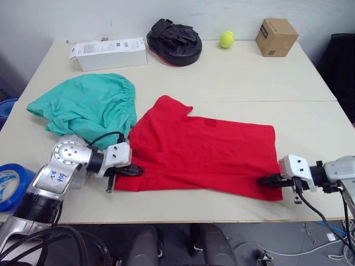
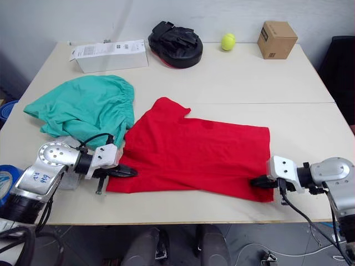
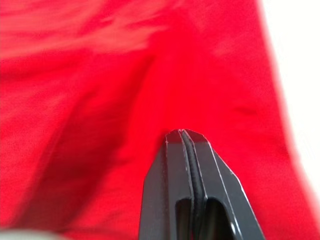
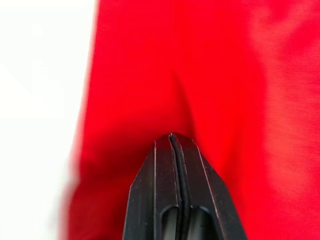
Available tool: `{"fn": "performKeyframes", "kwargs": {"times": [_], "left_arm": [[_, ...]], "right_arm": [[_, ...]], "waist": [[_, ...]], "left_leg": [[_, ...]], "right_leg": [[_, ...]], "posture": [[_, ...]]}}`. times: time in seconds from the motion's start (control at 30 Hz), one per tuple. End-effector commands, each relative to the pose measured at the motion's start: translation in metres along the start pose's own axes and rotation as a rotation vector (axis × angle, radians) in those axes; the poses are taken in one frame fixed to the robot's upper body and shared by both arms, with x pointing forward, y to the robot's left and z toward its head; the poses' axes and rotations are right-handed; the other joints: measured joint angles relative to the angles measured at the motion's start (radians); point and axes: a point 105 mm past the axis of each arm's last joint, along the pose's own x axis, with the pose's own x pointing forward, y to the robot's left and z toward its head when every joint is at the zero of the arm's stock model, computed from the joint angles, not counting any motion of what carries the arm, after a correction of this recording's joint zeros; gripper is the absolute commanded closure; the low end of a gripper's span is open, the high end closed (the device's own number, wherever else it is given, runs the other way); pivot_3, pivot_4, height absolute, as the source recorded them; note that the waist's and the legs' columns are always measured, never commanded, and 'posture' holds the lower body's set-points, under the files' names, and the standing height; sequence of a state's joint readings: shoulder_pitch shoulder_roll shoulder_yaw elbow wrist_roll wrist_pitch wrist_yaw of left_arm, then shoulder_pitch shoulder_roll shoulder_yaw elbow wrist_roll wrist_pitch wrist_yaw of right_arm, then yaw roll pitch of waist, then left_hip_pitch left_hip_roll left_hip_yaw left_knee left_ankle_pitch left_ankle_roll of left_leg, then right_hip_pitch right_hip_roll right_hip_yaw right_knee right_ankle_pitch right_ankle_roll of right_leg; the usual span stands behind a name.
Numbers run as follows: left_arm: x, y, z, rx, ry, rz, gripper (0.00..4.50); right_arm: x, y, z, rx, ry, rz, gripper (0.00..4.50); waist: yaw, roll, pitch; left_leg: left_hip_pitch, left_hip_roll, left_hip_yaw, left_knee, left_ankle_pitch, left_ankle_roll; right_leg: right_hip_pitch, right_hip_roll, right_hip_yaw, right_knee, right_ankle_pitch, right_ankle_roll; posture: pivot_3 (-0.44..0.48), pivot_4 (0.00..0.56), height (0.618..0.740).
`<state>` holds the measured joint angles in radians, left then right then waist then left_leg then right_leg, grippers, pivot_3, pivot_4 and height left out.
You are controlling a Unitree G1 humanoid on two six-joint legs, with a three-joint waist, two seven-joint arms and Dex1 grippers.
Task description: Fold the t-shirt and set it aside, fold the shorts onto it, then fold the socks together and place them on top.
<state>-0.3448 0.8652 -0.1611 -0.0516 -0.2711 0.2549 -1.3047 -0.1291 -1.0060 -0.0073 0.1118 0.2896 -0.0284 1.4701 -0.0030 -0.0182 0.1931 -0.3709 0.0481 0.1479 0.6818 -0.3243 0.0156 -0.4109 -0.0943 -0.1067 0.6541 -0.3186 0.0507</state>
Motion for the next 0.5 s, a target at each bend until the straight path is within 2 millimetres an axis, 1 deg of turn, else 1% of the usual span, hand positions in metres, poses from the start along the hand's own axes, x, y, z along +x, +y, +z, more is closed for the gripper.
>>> {"fn": "performKeyframes", "kwargs": {"times": [0.03,0.1,0.17,0.27,0.3,0.37,0.4,0.5], "left_arm": [[-0.005,-0.004,0.029,0.047,-0.075,0.013,4.48],[-0.001,-0.006,0.038,0.058,-0.098,0.015,4.48],[0.004,-0.008,0.039,0.062,-0.091,0.015,4.48],[0.011,-0.006,0.023,0.061,-0.015,0.049,4.48],[0.014,-0.009,0.014,0.048,0.017,0.047,4.48],[0.017,-0.012,0.004,0.035,0.050,0.040,4.48],[0.019,-0.014,-0.004,0.039,0.083,0.043,4.48],[0.022,-0.015,-0.017,0.044,0.123,0.067,4.48]], "right_arm": [[-0.006,0.007,0.018,-0.063,-0.001,0.039,4.50],[-0.003,0.002,0.025,-0.090,-0.024,0.001,4.50],[0.000,0.001,0.036,-0.093,-0.064,0.000,4.50],[0.009,0.005,0.046,-0.107,-0.103,0.029,4.50],[0.016,0.005,0.051,-0.107,-0.126,0.032,4.50],[0.024,0.005,0.057,-0.105,-0.152,0.033,4.50],[0.031,0.006,0.063,-0.115,-0.173,0.038,4.50],[0.047,0.007,0.075,-0.133,-0.211,0.051,4.50]], "waist": [[0.001,0.000,0.000],[0.001,0.000,0.000],[0.001,0.000,0.000],[0.002,0.000,0.000],[0.000,0.000,0.000],[-0.002,0.000,0.000],[-0.002,0.000,0.000],[0.000,0.000,0.000]], "left_leg": [[0.000,0.000,0.000,0.000,0.000,0.000],[0.001,0.000,0.000,0.000,0.000,0.000],[0.001,-0.001,0.000,0.000,0.000,0.000],[0.001,0.000,-0.001,0.000,0.000,0.000],[0.000,-0.001,-0.001,0.000,0.000,0.000],[0.001,0.000,0.000,0.000,0.000,0.000],[0.000,0.000,0.000,-0.001,0.000,0.000],[0.001,0.000,0.000,-0.001,0.000,0.000]], "right_leg": [[0.000,0.000,0.000,0.000,0.000,0.000],[0.001,0.000,0.000,0.000,0.000,0.000],[0.001,-0.001,0.000,0.000,0.000,0.000],[0.001,0.000,0.000,0.000,0.000,0.000],[0.000,0.000,0.000,0.000,0.000,0.000],[0.000,0.000,0.000,0.000,0.000,0.000],[0.000,0.000,0.000,0.000,0.000,0.000],[0.000,0.000,0.000,0.000,0.000,0.000]], "posture": [[0.000,0.150,0.740],[0.000,0.150,0.740],[0.000,0.150,0.740],[0.000,0.150,0.740],[0.000,0.150,0.740],[0.000,0.150,0.740],[0.000,0.150,0.740],[0.000,0.150,0.740]]}}
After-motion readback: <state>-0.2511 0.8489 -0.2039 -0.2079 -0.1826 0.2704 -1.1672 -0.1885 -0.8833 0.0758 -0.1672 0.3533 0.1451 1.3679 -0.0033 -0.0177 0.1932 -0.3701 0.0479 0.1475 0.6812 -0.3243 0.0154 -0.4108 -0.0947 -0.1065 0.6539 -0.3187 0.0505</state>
